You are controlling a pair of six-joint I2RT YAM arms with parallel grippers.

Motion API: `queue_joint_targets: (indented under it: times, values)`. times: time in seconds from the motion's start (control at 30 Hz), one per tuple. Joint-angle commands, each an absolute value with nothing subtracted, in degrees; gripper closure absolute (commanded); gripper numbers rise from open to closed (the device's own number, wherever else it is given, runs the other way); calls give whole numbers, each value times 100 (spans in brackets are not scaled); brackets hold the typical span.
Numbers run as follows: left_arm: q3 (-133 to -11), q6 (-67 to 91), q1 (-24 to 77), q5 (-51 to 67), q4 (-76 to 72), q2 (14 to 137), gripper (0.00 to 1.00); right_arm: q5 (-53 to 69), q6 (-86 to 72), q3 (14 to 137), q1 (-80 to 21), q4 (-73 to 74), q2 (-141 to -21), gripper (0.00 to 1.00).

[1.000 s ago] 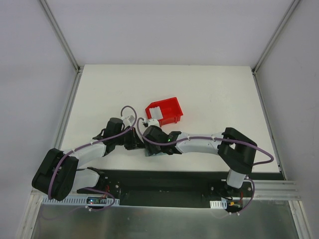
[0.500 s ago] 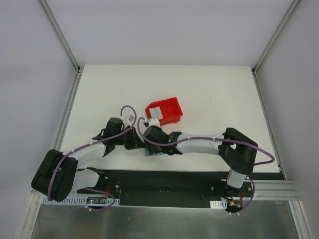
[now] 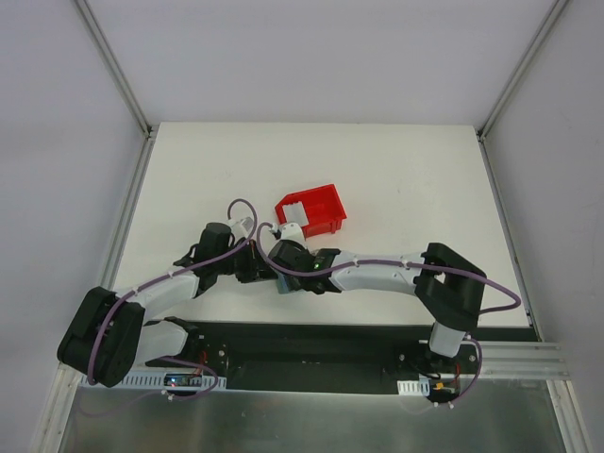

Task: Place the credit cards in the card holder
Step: Insert the credit card into the card holder.

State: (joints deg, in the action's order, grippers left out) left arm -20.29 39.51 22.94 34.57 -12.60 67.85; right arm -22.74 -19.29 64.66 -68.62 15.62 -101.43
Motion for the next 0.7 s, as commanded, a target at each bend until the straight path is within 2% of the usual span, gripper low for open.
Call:
queue_joint_targets:
  times: [0.0,0.33,0.67]
  values:
    - [-2109,3973,2338,3718,-1310,6583,100,-2952,-1890,6776,-6890,2240,-10064,68]
    - [-2057,3850,2338,3700,-1283,6644,100,-3401,-1837,6794,-6882,2496,-9826,71]
    - [-2048,3656,2338,3568,-1257,6969,100,-3340,-1986,6346,-6575,2461,-9475,71]
